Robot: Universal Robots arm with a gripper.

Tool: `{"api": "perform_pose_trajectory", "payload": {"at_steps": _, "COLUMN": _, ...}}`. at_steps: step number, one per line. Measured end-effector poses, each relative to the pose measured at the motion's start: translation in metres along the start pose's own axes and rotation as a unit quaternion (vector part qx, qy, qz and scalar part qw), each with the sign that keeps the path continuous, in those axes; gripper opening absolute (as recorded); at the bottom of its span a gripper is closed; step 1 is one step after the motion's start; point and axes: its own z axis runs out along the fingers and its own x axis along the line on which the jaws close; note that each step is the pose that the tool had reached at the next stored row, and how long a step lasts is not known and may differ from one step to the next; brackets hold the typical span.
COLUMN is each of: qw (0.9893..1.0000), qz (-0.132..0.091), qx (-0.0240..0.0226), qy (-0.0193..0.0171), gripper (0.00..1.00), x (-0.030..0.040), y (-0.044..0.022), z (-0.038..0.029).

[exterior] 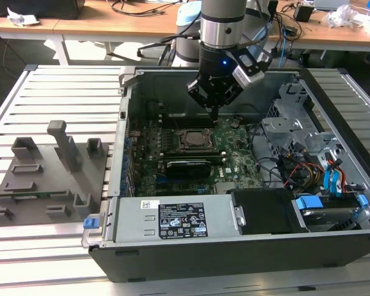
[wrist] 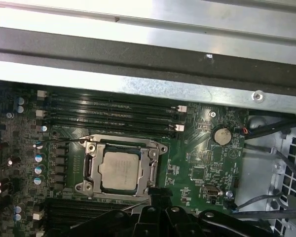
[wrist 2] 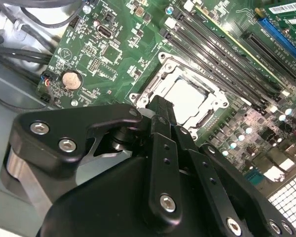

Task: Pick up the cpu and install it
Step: 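Install the first cpu locking lever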

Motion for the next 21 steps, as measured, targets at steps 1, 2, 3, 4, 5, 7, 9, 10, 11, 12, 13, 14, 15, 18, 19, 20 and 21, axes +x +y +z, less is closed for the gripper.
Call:
{"api": "perform_pose_trajectory", "payload": {"at_steps": 1, "qw": 1.0, "qz": -0.004, "qx": -0.0002, "qy": -0.0004, "gripper": 0.11, "x": 0.0, "y": 0.0, "z": 0.0}}
{"api": "perform_pose_trajectory", "payload": {"at_steps": 2, "qw": 1.0, "qz": -0.008, "qx": -0.0004, "qy": -0.0008, "gripper": 0.11, "x": 0.0, "y": 0.0, "z": 0.0}}
{"api": "perform_pose_trajectory", "payload": {"at_steps": 3, "qw": 0.9999, "qz": -0.012, "qx": -0.0006, "qy": -0.0012, "gripper": 0.11, "x": 0.0, "y": 0.0, "z": 0.0}}
{"api": "perform_pose_trajectory", "payload": {"at_steps": 4, "qw": 0.9998, "qz": -0.018, "qx": -0.0009, "qy": -0.0017, "gripper": 0.11, "x": 0.0, "y": 0.0, "z": 0.0}}
{"api": "perform_pose_trajectory", "payload": {"at_steps": 5, "qw": 0.9997, "qz": -0.023, "qx": -0.0012, "qy": -0.0022, "gripper": 0.11, "x": 0.0, "y": 0.0, "z": 0.0}}
{"api": "perform_pose_trajectory", "payload": {"at_steps": 7, "qw": 0.9994, "qz": -0.034, "qx": -0.0017, "qy": -0.0033, "gripper": 0.11, "x": 0.0, "y": 0.0, "z": 0.0}}
{"api": "perform_pose_trajectory", "payload": {"at_steps": 9, "qw": 0.9991, "qz": -0.042, "qx": -0.0021, "qy": -0.0041, "gripper": 0.11, "x": 0.0, "y": 0.0, "z": 0.0}}
{"api": "perform_pose_trajectory", "payload": {"at_steps": 10, "qw": 0.999, "qz": -0.045, "qx": -0.0022, "qy": -0.0043, "gripper": 0.11, "x": 0.0, "y": 0.0, "z": 0.0}}
{"api": "perform_pose_trajectory", "payload": {"at_steps": 11, "qw": 0.9987, "qz": -0.05, "qx": -0.0025, "qy": -0.0048, "gripper": 0.11, "x": 0.0, "y": 0.0, "z": 0.0}}
{"api": "perform_pose_trajectory", "payload": {"at_steps": 12, "qw": 0.9985, "qz": -0.054, "qx": -0.0027, "qy": -0.0052, "gripper": 0.11, "x": 0.0, "y": 0.0, "z": 0.0}}
{"api": "perform_pose_trajectory", "payload": {"at_steps": 13, "qw": 0.9983, "qz": -0.058, "qx": -0.0029, "qy": -0.0055, "gripper": 0.11, "x": 0.0, "y": 0.0, "z": 0.0}}
{"api": "perform_pose_trajectory", "payload": {"at_steps": 14, "qw": 0.998, "qz": -0.063, "qx": -0.0031, "qy": -0.006, "gripper": 0.11, "x": 0.0, "y": 0.0, "z": 0.0}}
{"api": "perform_pose_trajectory", "payload": {"at_steps": 15, "qw": 0.9977, "qz": -0.067, "qx": -0.0033, "qy": -0.0064, "gripper": 0.11, "x": 0.0, "y": 0.0, "z": 0.0}}
{"api": "perform_pose_trajectory", "payload": {"at_steps": 18, "qw": 0.9975, "qz": -0.068, "qx": -0.0174, "qy": -0.0091, "gripper": 0.11, "x": 0.0, "y": 0.0, "z": 0.0}}
{"api": "perform_pose_trajectory", "payload": {"at_steps": 19, "qw": 0.9976, "qz": -0.065, "qx": -0.0222, "qy": -0.0098, "gripper": 0.11, "x": 0.0, "y": 0.0, "z": 0.0}}
{"api": "perform_pose_trajectory", "payload": {"at_steps": 20, "qw": 0.9978, "qz": -0.061, "qx": -0.0259, "qy": -0.0102, "gripper": 0.11, "x": 0.0, "y": 0.0, "z": 0.0}}
{"api": "perform_pose_trajectory", "payload": {"at_steps": 21, "qw": 0.998, "qz": -0.055, "qx": -0.0295, "qy": -0.0105, "gripper": 0.11, "x": 0.0, "y": 0.0, "z": 0.0}}
